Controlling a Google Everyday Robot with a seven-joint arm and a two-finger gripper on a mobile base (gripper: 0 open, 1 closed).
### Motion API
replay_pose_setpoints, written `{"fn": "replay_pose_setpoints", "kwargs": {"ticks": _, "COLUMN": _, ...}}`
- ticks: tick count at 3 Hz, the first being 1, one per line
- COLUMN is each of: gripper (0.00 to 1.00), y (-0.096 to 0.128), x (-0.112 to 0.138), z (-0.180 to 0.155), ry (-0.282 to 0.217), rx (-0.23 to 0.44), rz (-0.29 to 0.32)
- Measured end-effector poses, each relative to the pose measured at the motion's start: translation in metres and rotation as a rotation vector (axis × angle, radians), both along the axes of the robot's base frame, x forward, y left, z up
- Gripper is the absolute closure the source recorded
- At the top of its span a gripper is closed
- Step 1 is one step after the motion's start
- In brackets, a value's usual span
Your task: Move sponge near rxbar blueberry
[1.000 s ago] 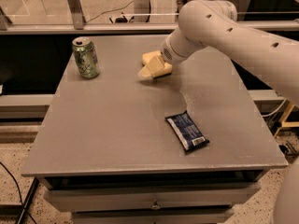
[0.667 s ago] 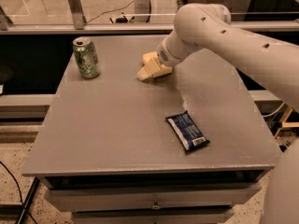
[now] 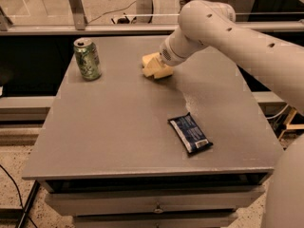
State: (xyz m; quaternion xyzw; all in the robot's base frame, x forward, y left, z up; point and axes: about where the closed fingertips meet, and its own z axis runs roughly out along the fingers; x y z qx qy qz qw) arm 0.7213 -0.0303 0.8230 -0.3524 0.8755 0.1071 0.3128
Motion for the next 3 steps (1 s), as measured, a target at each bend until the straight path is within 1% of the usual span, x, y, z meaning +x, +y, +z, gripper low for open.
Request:
{"fn": "replay_pose_setpoints", "kwargs": {"ticks": 1, "gripper": 1.0, "y": 0.0, "x": 0.0, "z": 0.004, "ry": 0.0, "rx": 0.0, "rz": 0.0}}
{"fn": "replay_pose_setpoints", "kwargs": {"ticks": 2, "gripper": 1.0, "y": 0.0, "x": 0.0, "z": 0.004, "ry": 0.0, "rx": 0.0, "rz": 0.0}}
{"fn": "replay_pose_setpoints", "kwargs": {"ticks": 3, "gripper": 1.0, "y": -0.008, "x": -0.027, "z": 0.035, "ry": -0.01, "rx": -0.012, "rz": 0.117}}
